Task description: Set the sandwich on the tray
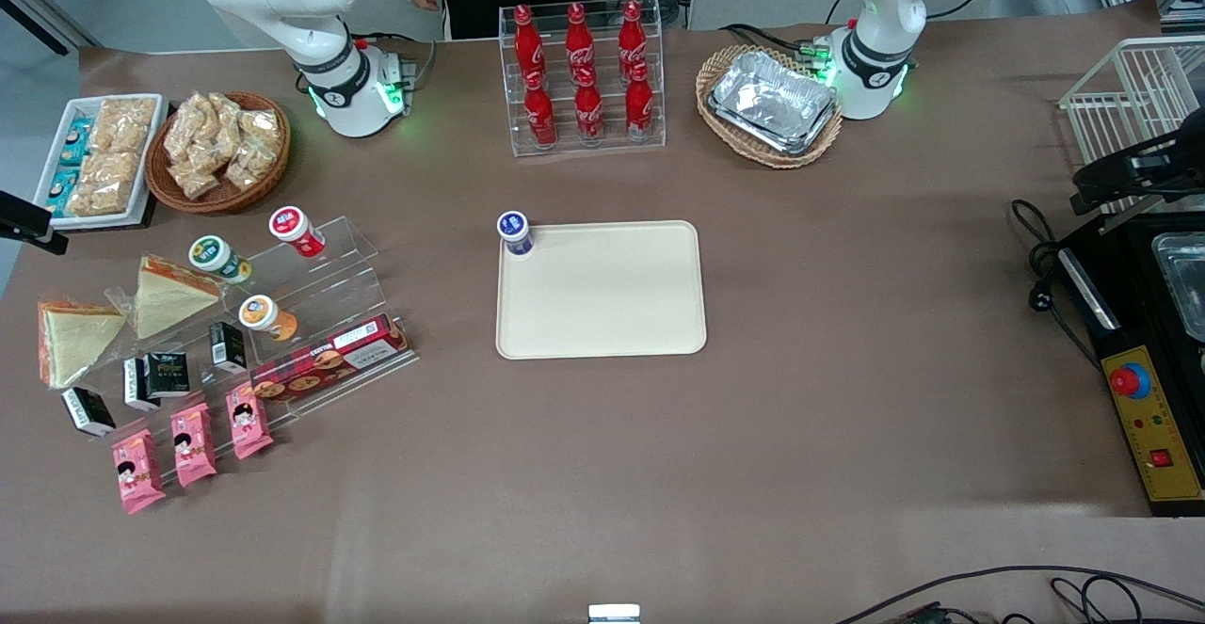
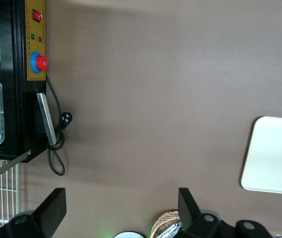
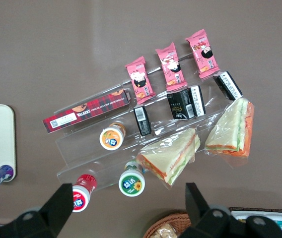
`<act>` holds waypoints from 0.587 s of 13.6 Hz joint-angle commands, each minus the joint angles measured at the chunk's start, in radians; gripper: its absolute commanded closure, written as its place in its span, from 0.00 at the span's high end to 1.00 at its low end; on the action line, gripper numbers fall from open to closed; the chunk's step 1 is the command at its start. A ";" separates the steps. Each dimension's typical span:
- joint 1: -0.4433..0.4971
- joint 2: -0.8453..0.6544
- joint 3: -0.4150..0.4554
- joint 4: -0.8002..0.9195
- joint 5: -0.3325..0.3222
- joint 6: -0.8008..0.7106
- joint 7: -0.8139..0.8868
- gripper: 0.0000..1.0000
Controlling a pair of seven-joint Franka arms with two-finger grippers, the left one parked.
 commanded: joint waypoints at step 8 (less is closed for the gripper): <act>-0.013 -0.017 -0.034 0.004 -0.002 -0.018 0.002 1.00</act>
